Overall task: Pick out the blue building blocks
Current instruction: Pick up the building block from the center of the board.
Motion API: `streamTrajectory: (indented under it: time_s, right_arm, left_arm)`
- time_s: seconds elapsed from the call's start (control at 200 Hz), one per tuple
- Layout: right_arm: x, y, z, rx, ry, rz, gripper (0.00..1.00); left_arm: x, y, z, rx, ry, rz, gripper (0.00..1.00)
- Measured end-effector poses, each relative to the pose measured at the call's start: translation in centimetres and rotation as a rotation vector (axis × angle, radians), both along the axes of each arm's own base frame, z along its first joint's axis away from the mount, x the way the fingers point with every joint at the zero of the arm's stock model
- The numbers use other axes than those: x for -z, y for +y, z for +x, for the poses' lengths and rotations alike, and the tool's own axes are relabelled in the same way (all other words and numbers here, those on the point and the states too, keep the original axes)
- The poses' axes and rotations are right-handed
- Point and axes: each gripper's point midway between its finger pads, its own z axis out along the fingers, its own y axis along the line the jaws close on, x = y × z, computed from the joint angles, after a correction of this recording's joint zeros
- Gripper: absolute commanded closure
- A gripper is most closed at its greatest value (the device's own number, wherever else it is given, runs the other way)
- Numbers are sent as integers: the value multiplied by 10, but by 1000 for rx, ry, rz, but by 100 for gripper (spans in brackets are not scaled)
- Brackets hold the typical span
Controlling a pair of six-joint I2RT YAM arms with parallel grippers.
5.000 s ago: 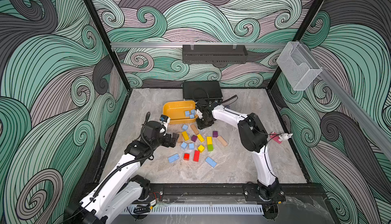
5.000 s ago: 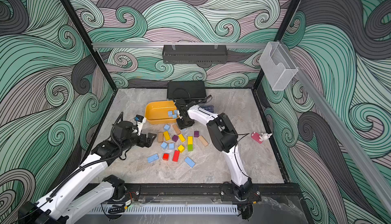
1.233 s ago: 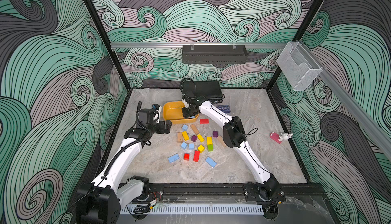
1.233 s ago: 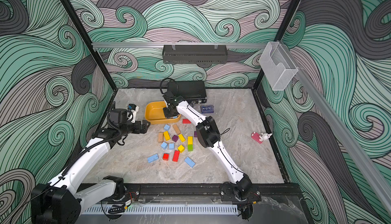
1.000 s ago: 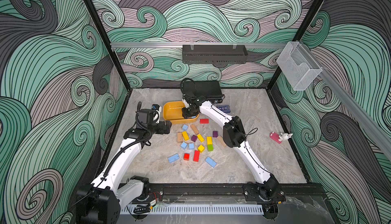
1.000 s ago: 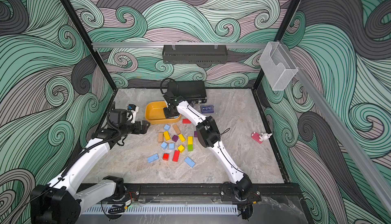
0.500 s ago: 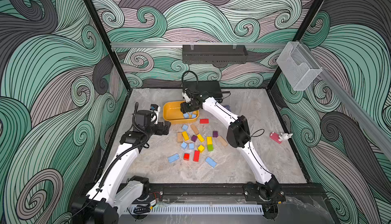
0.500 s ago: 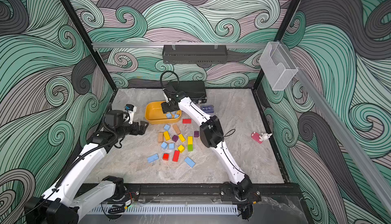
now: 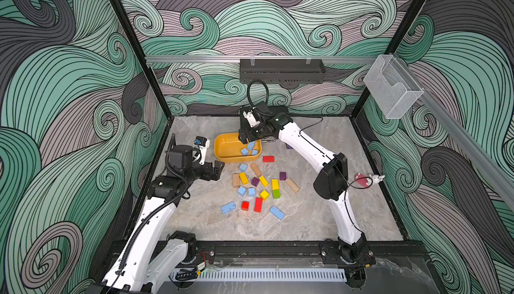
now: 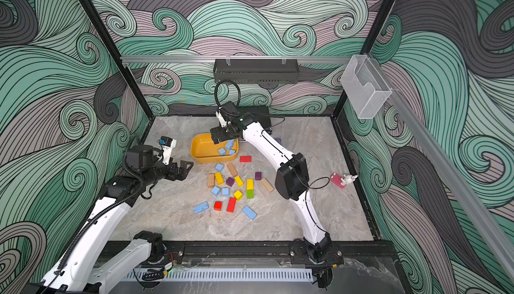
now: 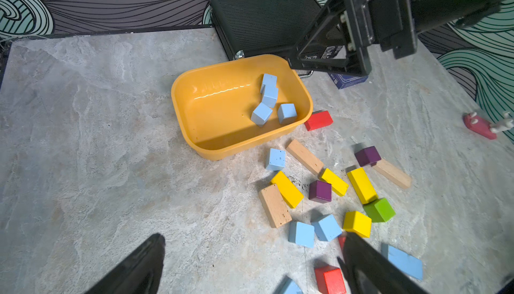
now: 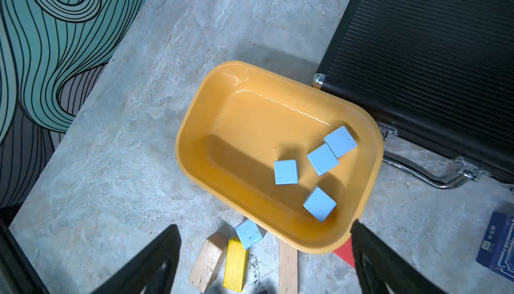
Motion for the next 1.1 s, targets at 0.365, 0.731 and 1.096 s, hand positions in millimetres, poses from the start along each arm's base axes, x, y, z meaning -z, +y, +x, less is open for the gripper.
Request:
streamTrajectory:
  time_s: [0.365,0.731,1.096]
  right_arm:
    - [-15,-50,-51,-20,-1,-73,1]
    - [3,-112,-120,0,35,-113,1]
    - [41,-154,-181,64,129,-59,1]
  left_arm:
    - [-21,-27,-32,134,44,6,2]
    - [-2,-49,-67,160,189,2,1]
    - [51,-69,-82,46,440,-5,1]
